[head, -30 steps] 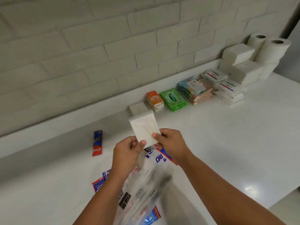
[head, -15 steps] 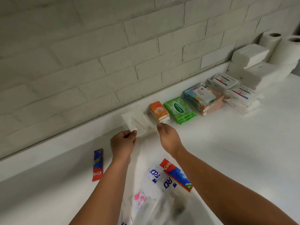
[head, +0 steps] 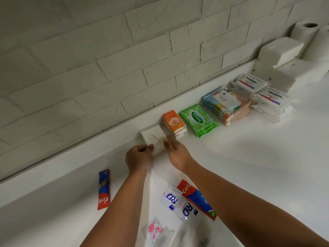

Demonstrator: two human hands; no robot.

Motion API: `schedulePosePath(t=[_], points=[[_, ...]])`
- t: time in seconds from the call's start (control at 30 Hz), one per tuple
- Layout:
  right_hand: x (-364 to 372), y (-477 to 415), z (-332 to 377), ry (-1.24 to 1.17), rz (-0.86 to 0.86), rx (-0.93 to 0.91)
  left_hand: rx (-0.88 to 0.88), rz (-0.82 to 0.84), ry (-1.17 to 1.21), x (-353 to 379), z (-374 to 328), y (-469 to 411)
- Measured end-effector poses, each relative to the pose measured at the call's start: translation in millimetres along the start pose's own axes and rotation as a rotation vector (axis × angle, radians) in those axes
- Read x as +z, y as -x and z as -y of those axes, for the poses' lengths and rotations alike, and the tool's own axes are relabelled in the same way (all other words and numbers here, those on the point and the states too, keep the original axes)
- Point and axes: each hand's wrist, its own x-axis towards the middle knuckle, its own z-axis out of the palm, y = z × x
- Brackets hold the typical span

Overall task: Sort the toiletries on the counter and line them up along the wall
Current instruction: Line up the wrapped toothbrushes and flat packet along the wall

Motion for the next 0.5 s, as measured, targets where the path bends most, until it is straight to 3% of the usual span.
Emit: schedulePosePath(t=[0.1, 0.23, 0.5], points=[[3, -2, -2, -0.06, -0.001, 0.012, 0.091, -0.081, -0.116, 0, -4, 15], [9, -5, -7, -0.092, -0.018, -0.017, 0.205, -0.045, -0.203, 4, 0, 41], [17, -17, -9, 0.095, 0.025, -0.012, 0.278, 0.006, -0.296, 4, 1, 45]])
